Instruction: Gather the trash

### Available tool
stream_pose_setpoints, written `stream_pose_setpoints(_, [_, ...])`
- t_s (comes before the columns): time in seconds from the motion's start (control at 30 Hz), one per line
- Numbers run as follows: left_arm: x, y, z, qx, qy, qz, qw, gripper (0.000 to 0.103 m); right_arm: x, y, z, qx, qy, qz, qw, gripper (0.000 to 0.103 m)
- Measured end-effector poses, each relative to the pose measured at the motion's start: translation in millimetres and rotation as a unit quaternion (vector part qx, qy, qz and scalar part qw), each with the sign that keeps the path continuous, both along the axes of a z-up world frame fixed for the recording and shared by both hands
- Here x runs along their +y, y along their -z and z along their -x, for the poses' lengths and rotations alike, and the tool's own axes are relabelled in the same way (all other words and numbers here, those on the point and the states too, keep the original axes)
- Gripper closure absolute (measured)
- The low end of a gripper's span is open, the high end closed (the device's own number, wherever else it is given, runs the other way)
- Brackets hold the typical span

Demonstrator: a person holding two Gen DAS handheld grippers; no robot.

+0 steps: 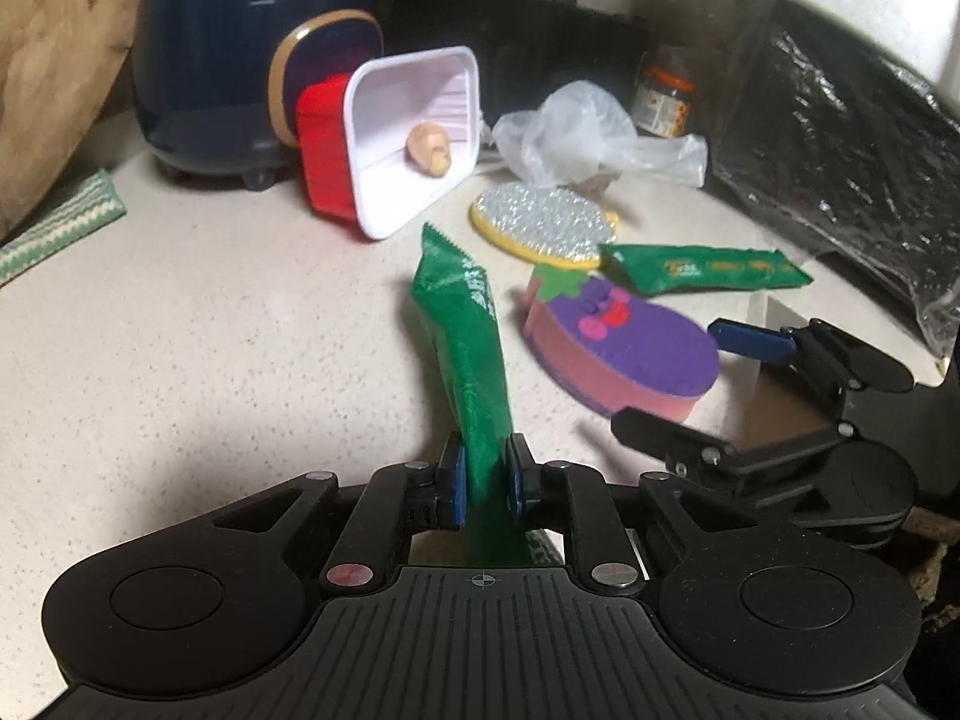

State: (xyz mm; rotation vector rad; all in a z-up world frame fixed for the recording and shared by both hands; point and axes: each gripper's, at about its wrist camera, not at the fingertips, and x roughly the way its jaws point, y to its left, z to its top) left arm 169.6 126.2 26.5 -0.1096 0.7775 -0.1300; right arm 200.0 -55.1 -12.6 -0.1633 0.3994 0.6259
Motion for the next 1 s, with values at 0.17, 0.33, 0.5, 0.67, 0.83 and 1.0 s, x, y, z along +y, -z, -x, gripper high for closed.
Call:
stream_pose_setpoints(0.17, [-3,2,2,-0.006,0.001,-0.017,0.9998,0.08,-8,0,5,0.058,-0.041,-0.02,0.997,0.007])
stream_pose_setpoints(0.33, [-7,4,3,-0.01,0.0,-0.03,0.9995,0.079,-6,-11,22,0.012,-0.04,-0.012,0.999,0.007])
stream_pose_setpoints(0.5, [-6,5,6,-0.008,0.001,-0.029,0.9996,0.078,13,-13,13,-0.031,-0.007,0.029,0.999,0.007])
stream_pose_setpoints(0.67, [-2,7,9,-0.006,-0.002,-0.02,0.9998,0.077,20,-10,-12,0.011,-0.001,0.014,1.0,0.008])
stream_pose_setpoints(0.83, [-4,7,11,-0.004,-0.004,-0.024,0.9997,0.076,12,-9,-19,0.051,-0.018,0.003,0.999,0.033])
stream_pose_setpoints(1.0, [-8,8,10,-0.003,-0.014,-0.037,0.9992,0.074,0,-13,-8,0.039,-0.013,-0.004,0.999,0.033])
